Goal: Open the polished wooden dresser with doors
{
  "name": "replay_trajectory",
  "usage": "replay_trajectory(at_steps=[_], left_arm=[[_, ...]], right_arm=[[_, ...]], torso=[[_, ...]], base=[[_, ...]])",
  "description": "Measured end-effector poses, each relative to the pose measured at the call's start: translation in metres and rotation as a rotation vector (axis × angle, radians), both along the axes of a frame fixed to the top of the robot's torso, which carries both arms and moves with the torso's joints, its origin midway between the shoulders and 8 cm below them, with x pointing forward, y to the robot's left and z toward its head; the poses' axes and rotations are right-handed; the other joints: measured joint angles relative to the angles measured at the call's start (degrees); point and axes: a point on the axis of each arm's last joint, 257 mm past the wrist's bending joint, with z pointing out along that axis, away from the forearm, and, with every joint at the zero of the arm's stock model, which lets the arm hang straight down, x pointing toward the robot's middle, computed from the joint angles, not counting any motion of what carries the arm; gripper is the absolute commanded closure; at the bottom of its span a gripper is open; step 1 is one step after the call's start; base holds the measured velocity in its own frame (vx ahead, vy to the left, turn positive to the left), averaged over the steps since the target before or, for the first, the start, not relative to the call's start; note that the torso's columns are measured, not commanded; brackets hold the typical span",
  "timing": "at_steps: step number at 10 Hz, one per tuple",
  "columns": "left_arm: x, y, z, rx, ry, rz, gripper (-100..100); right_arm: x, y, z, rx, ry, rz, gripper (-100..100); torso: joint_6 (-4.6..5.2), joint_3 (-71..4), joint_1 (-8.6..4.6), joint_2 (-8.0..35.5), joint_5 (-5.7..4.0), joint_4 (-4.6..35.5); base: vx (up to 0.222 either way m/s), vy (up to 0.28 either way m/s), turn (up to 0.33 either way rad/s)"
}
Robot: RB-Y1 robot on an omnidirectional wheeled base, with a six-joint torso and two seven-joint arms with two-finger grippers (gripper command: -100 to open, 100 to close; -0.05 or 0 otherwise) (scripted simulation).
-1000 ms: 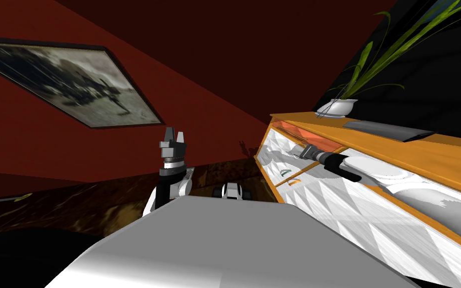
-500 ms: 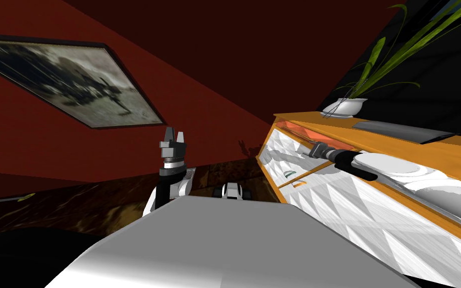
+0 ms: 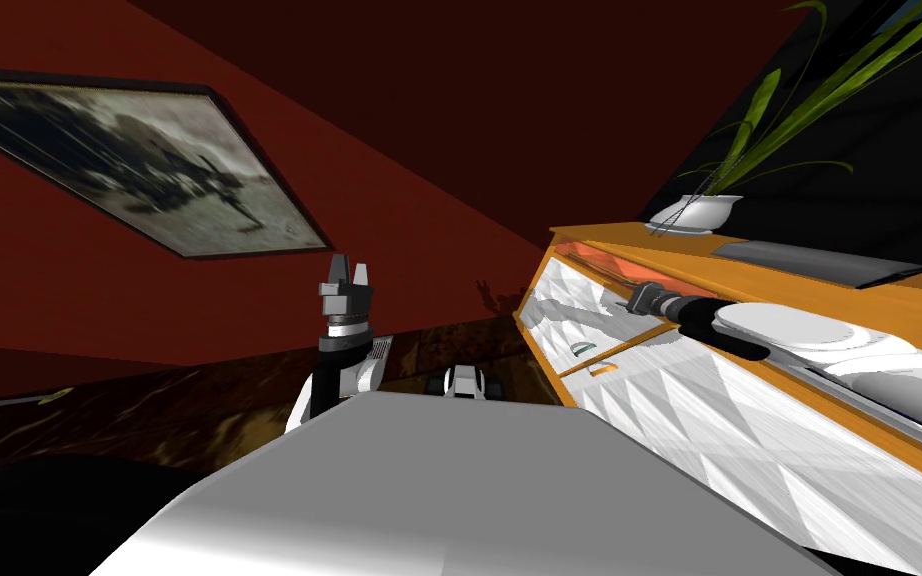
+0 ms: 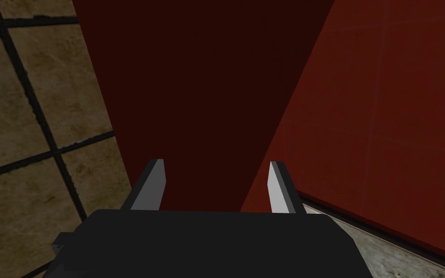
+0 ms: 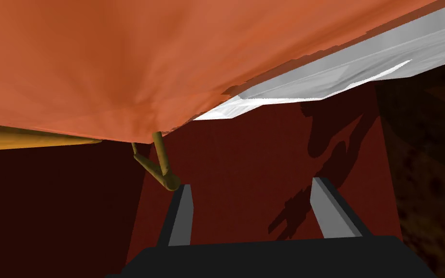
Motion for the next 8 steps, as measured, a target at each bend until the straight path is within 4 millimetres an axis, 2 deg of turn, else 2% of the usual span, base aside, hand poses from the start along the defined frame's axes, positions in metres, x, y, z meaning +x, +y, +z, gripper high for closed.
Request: replay_trajectory(at_steps=[2, 3, 6, 8], left_arm=[[0.0, 0.0, 0.0, 0.0, 0.0, 0.0, 0], [0.0, 0.0, 0.0, 0.0, 0.0, 0.0, 0], [0.0, 0.0, 0.0, 0.0, 0.0, 0.0, 0], [0.0, 0.0, 0.0, 0.0, 0.0, 0.0, 0]], right_arm=[[-0.007, 0.002, -0.018, 0.017, 0.022, -0.003, -100], [-0.009, 0.003, -0.022, 0.019, 0.028, -0.003, 100], [-0.008, 0.003, -0.02, 0.02, 0.027, -0.001, 100], [-0.007, 0.004, -0.018, 0.02, 0.026, 0.001, 100]], torso=[[-0.19, -0.14, 0.04, -0.31, -0.21, -0.26], [-0.21, -0.22, 0.0, -0.37, -0.35, -0.39], [-0.01, 0.09, 0.44, 0.03, -0.36, -0.37], [0.0, 0.11, 0.21, 0.07, -0.45, -0.37]], base=[[0.051, -0.015, 0.033], [-0.006, 0.003, -0.008], [-0.031, 0.145, -0.015], [-0.043, 0.212, -0.013]])
